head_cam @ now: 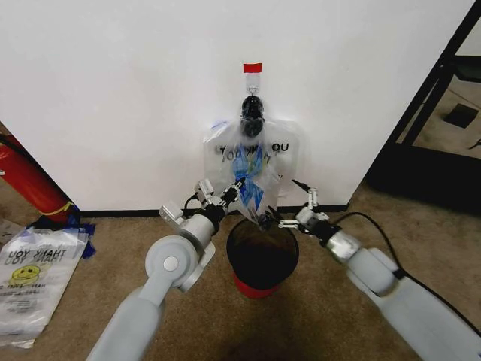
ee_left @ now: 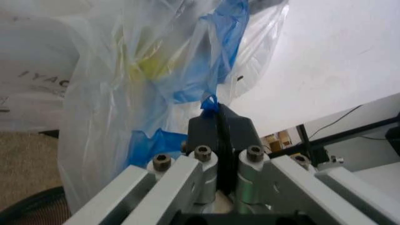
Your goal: Pick up the garbage bag from the wall and place it over the trash bin.
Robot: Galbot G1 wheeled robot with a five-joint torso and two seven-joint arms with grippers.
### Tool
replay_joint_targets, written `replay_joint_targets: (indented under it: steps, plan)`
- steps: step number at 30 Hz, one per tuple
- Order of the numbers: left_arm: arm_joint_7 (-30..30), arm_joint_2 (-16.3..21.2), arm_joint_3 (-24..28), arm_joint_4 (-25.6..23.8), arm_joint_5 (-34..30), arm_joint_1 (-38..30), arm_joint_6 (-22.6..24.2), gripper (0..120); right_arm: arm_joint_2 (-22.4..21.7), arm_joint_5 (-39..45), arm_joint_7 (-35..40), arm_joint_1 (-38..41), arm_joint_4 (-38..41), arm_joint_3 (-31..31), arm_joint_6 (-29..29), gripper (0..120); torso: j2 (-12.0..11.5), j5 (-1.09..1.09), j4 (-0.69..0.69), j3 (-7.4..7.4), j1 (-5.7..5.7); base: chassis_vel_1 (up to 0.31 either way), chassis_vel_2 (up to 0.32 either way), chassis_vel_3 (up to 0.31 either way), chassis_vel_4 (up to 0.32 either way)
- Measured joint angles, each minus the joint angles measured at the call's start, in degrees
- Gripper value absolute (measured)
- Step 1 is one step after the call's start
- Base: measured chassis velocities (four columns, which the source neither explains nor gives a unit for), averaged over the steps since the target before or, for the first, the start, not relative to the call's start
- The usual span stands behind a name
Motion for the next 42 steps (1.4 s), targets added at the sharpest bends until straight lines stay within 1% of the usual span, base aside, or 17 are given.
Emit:
replay_joint_targets:
  steps: [6, 15, 17, 19, 21, 22, 23, 24, 26, 28, 30, 32, 33, 36, 38, 40, 42]
  plan:
    - [0.00, -0.50, -0.04, -0.25, 0.01, 0.72, 0.02, 0, 2.84, -1.89, 0.68, 5.04, -3.43, -3.80, 0.15, 100, 0.00, -0.01, -0.01, -0.01, 0.00, 0.000, 0.000, 0.000, 0.000]
    - [0.04, -0.65, -0.32, -0.57, 0.16, 0.97, 0.06, 0, 4.92, -1.98, 0.30, 8.53, -6.42, -6.69, -0.94, 98, 0.00, 0.00, -0.01, -0.01, 0.00, 0.000, 0.000, 0.000, 0.000]
    - [0.04, -0.70, -0.32, -0.68, 0.16, 1.02, 0.06, 0, 5.18, -2.00, 0.18, 8.60, -6.74, -6.86, -1.17, 93, 0.00, 0.00, -0.02, -0.01, 0.00, 0.000, 0.000, 0.000, 0.000]
    - [0.04, -0.72, -0.28, -0.74, 0.17, 1.16, 0.07, 0, 5.44, -2.18, -0.10, 8.59, -7.04, -6.97, -1.40, 84, 0.00, 0.00, -0.02, -0.01, 0.00, 0.000, 0.000, 0.000, 0.000]
    - [0.04, -0.73, -0.23, -0.74, 0.19, 1.20, 0.07, 0, 5.48, -2.26, -0.17, 8.50, -7.12, -6.97, -1.57, 79, 0.00, 0.00, -0.01, -0.01, 0.00, 0.000, 0.000, 0.000, 0.000]
    - [0.04, -0.77, -0.16, -0.74, 0.26, 1.22, 0.08, 0, 5.50, -2.27, -0.19, 8.31, -7.20, -6.97, -1.75, 72, 0.00, 0.00, -0.01, -0.01, 0.00, 0.000, 0.000, 0.000, 0.000]
    - [0.04, -0.77, -0.16, -0.74, 0.26, 1.22, 0.08, 0, 5.50, -2.27, -0.19, 8.31, -7.20, -6.97, -1.75, 72, 0.00, 0.00, -0.01, -0.01, 0.00, 0.000, 0.000, 0.000, 0.000]
    - [0.04, -0.79, -0.12, -0.74, 0.29, 1.22, 0.08, 0, 5.52, -2.27, -0.19, 8.19, -7.23, -6.95, -1.80, 68, 0.00, 0.00, -0.01, -0.01, 0.00, 0.000, 0.000, 0.000, 0.000]
    - [0.04, -0.82, -0.08, -0.73, 0.32, 1.18, 0.08, 0, 5.54, -2.50, -0.13, 7.73, -7.24, -6.72, -1.89, 56, 0.00, 0.00, -0.02, -0.01, 0.00, 0.000, 0.000, 0.000, 0.000]
    - [0.05, -0.85, -0.07, -0.72, 0.33, 1.18, 0.08, 0, 5.41, -2.79, 0.03, 7.32, -7.12, -6.56, -2.01, 50, 0.00, 0.00, -0.01, -0.01, 0.00, 0.000, 0.000, 0.000, 0.000]
    - [0.05, -0.87, -0.06, -0.71, 0.33, 1.18, 0.08, 0, 5.36, -2.83, 0.10, 7.21, -7.08, -6.51, -2.05, 47, 0.00, 0.00, -0.01, -0.01, -0.01, 0.000, 0.000, 0.000, 0.000]
    - [0.07, -0.91, 0.02, -0.71, 0.34, 1.20, 0.08, 0, 5.31, -2.92, 0.39, 6.92, -7.04, -6.28, -2.29, 36, 0.00, 0.00, -0.02, -0.01, 0.00, 0.000, 0.000, 0.000, 0.000]
    - [0.09, -0.90, 0.04, -0.71, 0.35, 1.20, 0.08, 0, 5.32, -2.93, 0.48, 6.87, -7.01, -6.26, -2.43, 35, 0.00, 0.00, -0.02, -0.01, 0.00, 0.000, 0.000, 0.000, 0.000]
    - [0.10, -0.89, 0.13, -0.74, 0.35, 1.17, 0.08, 0, 5.32, -2.97, 1.14, 6.61, -6.56, -6.23, -3.62, 20, 0.00, 0.00, -0.01, -0.01, -0.01, 0.000, 0.000, 0.000, 0.000]
    - [0.10, -0.87, 0.14, -0.77, 0.35, 1.16, 0.08, 0, 5.32, -3.01, 1.21, 6.59, -6.51, -6.23, -3.79, 18, 0.00, 0.00, -0.01, -0.01, -0.01, 0.000, 0.000, 0.000, 0.000]
    - [0.12, -0.82, 0.16, -1.05, 0.35, 1.17, 0.12, 0, 5.32, -3.08, 1.62, 6.58, -6.44, -6.22, -4.47, 7, 0.00, 0.00, -0.01, -0.01, 0.00, 0.000, 0.000, 0.000, 0.000]
    - [0.13, -0.77, 0.16, -1.36, 0.35, 1.31, 0.17, 0, 5.35, -3.08, 1.84, 6.60, -6.43, -6.20, -4.83, 1, 0.00, 0.00, -0.02, -0.01, 0.00, 0.000, 0.000, 0.000, 0.000]
